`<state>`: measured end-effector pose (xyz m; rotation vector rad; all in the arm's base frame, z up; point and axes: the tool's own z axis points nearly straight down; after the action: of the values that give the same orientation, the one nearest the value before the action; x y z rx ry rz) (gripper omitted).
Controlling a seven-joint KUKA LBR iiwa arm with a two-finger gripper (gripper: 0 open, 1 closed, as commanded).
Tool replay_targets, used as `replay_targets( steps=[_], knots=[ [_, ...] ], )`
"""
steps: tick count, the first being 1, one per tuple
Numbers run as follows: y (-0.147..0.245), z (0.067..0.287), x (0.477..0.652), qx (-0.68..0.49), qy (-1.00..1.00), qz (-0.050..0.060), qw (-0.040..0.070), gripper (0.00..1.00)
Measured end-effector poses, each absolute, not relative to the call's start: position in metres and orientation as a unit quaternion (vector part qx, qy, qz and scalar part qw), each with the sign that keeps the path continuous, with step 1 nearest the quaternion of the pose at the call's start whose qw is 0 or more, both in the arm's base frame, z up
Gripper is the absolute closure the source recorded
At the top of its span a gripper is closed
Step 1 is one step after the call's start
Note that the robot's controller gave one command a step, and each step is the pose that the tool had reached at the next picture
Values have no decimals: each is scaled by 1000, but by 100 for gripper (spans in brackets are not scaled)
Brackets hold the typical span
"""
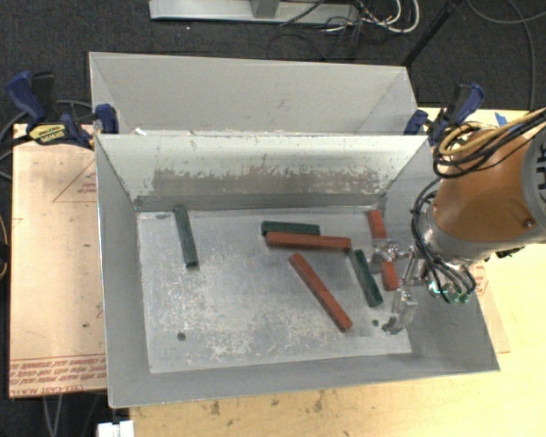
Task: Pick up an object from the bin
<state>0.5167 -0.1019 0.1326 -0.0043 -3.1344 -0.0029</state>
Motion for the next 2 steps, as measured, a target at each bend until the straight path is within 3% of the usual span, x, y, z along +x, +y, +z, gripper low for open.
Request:
replay_targets(
  steps=[1, 2],
  knots=[
    [-72, 98, 578, 139, -990, -1, -2, 0],
    [-142, 83, 644, 192, -981, 2, -3, 0]
  ],
)
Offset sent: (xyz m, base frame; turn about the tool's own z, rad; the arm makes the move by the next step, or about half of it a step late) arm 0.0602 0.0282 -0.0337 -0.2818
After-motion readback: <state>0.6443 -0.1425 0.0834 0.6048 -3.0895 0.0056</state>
